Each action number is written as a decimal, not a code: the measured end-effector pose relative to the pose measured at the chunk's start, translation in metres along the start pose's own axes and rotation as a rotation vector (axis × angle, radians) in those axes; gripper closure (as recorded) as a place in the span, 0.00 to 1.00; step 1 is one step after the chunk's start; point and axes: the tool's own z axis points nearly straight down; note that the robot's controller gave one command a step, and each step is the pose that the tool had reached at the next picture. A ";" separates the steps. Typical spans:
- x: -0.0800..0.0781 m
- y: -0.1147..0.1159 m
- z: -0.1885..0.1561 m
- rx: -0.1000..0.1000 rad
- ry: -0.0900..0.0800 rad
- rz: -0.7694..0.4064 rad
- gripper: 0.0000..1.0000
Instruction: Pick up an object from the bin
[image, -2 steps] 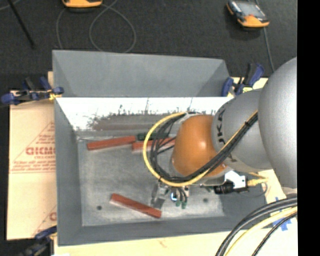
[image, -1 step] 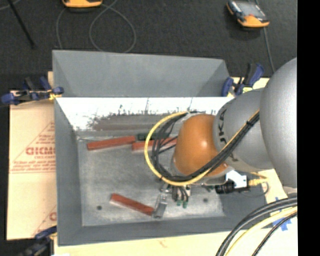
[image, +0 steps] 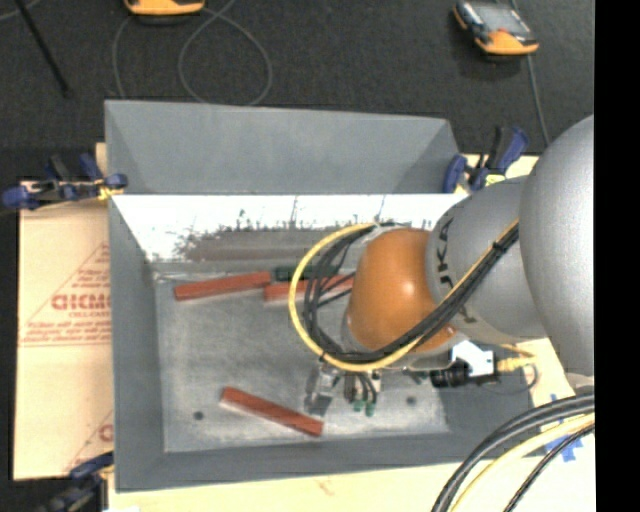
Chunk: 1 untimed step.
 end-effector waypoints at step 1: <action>0.000 0.000 0.000 0.000 0.000 0.001 0.00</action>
Offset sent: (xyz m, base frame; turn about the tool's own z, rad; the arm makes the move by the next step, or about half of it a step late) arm 0.0000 0.0000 0.0000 0.0000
